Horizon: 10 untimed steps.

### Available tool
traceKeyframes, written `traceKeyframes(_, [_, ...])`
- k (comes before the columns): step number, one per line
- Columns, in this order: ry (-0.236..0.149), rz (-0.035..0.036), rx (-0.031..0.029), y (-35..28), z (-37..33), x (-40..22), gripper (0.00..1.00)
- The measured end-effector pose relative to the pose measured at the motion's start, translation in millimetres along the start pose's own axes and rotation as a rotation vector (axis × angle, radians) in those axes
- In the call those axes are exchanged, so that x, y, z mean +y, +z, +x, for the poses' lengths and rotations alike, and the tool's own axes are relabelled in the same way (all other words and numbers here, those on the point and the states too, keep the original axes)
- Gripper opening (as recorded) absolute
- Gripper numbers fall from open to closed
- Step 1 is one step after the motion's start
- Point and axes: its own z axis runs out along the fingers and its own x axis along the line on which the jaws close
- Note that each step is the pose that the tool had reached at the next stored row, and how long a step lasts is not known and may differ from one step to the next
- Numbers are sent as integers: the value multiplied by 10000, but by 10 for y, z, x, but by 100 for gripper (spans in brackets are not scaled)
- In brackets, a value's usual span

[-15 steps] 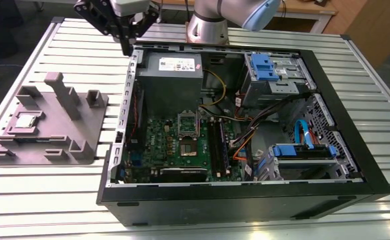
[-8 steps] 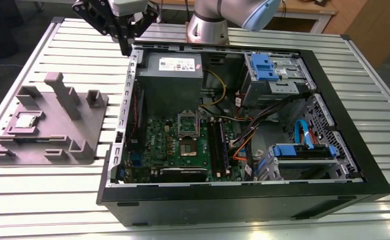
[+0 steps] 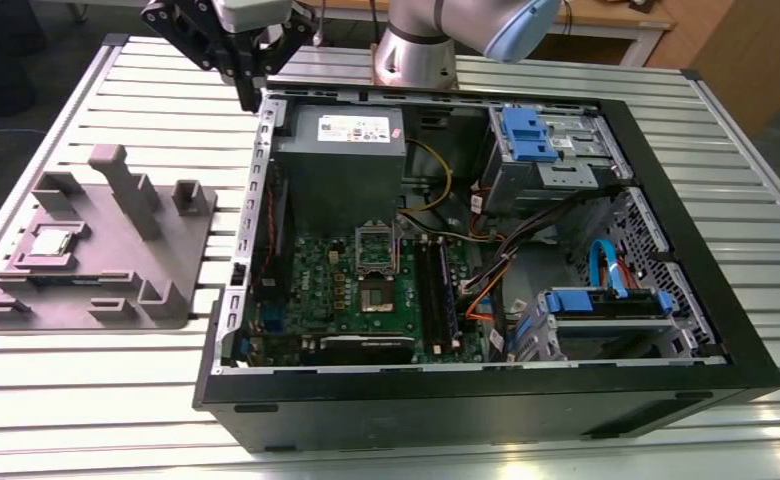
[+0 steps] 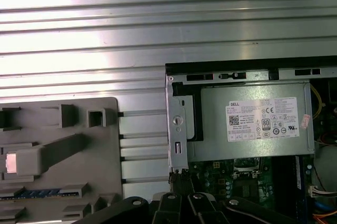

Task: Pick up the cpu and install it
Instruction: 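Reach for the cpu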

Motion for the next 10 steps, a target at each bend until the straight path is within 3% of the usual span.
traceKeyframes(10, [0, 0, 0, 0, 25, -2, 10])
